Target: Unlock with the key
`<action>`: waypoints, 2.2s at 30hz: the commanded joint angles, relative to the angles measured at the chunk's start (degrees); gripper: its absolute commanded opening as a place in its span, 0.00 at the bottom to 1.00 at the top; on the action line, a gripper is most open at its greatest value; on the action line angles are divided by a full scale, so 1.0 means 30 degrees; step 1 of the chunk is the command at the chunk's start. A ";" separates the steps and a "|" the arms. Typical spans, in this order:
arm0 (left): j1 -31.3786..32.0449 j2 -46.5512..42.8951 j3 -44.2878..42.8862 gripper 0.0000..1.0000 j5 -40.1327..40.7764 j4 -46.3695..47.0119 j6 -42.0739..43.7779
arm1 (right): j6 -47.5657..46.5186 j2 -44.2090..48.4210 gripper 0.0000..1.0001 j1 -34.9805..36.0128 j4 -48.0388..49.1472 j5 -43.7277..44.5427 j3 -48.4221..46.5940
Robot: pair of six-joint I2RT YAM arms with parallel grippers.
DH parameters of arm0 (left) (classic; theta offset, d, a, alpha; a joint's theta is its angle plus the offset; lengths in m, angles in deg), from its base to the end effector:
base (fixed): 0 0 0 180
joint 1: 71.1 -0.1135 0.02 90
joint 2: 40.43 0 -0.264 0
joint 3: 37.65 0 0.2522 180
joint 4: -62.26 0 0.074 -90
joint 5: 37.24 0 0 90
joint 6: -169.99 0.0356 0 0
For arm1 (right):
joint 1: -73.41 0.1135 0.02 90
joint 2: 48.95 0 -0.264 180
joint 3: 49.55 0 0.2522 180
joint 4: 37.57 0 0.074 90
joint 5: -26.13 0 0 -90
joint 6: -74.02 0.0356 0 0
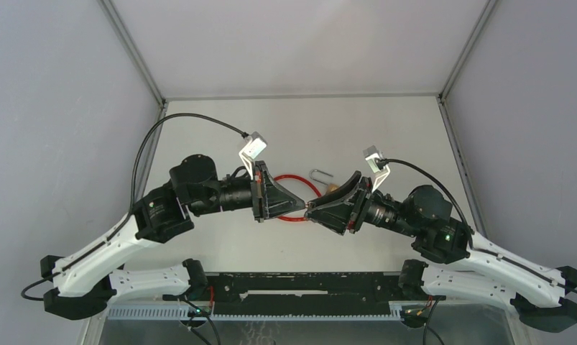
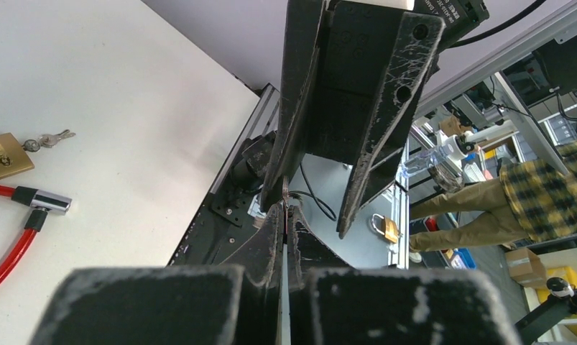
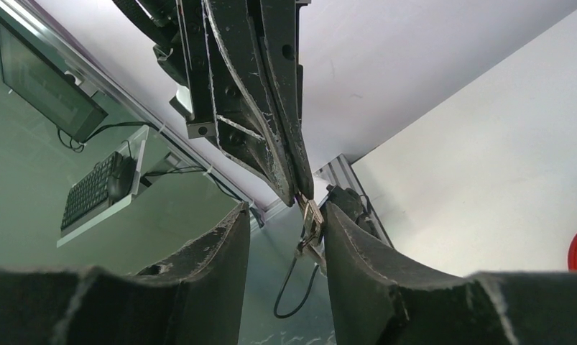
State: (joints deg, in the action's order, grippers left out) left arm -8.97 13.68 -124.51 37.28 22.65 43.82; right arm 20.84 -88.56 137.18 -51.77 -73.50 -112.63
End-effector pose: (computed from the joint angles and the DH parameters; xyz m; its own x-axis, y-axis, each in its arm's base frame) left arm 0.0780 -0.1679 0.4509 -0.6210 -0.0424 -0.7827 0.7548 0.2369 -0.6117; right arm 0.0634 0.1422 0.3998 -0.5168 0.2881 -0.8062 -0.8091 0.1437 0.5699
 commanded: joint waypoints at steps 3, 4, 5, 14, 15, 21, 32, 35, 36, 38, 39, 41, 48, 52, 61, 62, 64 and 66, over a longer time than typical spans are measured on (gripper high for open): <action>-0.0084 0.0099 -0.0711 0.00 -0.0355 0.1048 -0.0338 | 0.0170 0.0093 0.42 -0.0164 0.0693 -0.0438 0.0034; -0.0084 0.0103 -0.0711 0.00 -0.0373 0.1048 -0.0360 | 0.0155 0.0140 0.41 -0.0162 0.0649 -0.0403 0.0034; -0.0084 0.0122 -0.0711 0.00 -0.0370 0.1056 -0.0389 | 0.0176 0.0161 0.39 -0.0162 0.0626 -0.0395 0.0034; -0.0084 0.0054 -0.0656 0.00 -0.0350 0.1049 -0.0483 | 0.0246 0.0445 0.21 -0.0357 0.0825 -0.0191 0.0285; -0.0081 0.0053 -0.0653 0.00 -0.0332 0.1048 -0.0499 | 0.0297 0.0536 0.17 -0.0373 0.0915 -0.0149 0.0384; -0.0084 -0.0012 -0.0628 0.00 -0.0420 0.1052 -0.0547 | 0.0492 0.0920 0.00 -0.0455 0.0994 0.0162 0.0678; -0.0084 -0.0053 -0.0703 0.32 0.0643 0.0786 -0.0388 | 0.0616 0.0989 0.00 -0.0370 0.0266 0.0293 0.0678; -0.0127 -0.0349 -0.0714 0.69 0.1827 0.0383 0.0233 | 0.0821 0.1305 0.00 -0.0327 -0.1871 0.1492 0.0678; -0.0156 -0.0495 -0.0690 0.81 0.2097 0.0284 0.0615 | 0.0977 0.1394 0.00 -0.0337 -0.2403 0.1944 0.0678; -0.0198 -0.0810 -0.0618 0.94 0.2561 0.0106 0.1487 | 0.1210 0.1669 0.00 -0.0326 -0.3157 0.2603 0.0769; -0.0223 -0.0970 -0.0549 0.97 0.2851 0.0044 0.1999 | 0.1366 0.1828 0.00 -0.0329 -0.3362 0.2874 0.0895; -0.0231 -0.1396 -0.0292 1.00 0.3315 0.0016 0.3161 | 0.1791 0.2204 0.00 -0.0365 -0.3804 0.3200 0.1185; -0.0257 -0.3013 0.2586 1.00 0.8498 -0.0046 0.7867 | 0.3612 0.3494 0.00 -0.0548 -0.5985 0.6687 0.1935; -0.0260 -0.2685 0.3213 1.00 1.0324 -0.0971 0.9770 | 0.4596 0.4133 0.00 -0.0625 -0.7519 0.7887 0.2112; -0.1010 -0.2057 0.5131 1.00 0.6196 -0.0688 1.2837 | 0.6402 0.5614 0.00 -0.0606 -1.0547 0.9363 0.2378; -0.1420 -0.2012 0.5457 1.00 0.5181 -0.0326 1.2958 | 0.6699 0.5752 0.00 -0.0613 -1.0940 0.9512 0.2378; -0.2757 -0.1847 0.6127 0.99 0.2405 0.0452 1.3042 | 0.7224 0.6044 0.00 -0.0602 -1.1689 0.9687 0.2378; -0.4068 -0.1541 0.6703 0.98 0.0199 0.1079 1.3593 | 0.7719 0.6289 0.00 -0.0602 -1.2324 0.9794 0.2378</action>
State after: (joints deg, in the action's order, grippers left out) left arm -15.38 8.13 -107.48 52.69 19.88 79.95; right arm 39.52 -71.10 135.65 -84.36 -46.49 -105.25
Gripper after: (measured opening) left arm 0.991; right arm 0.027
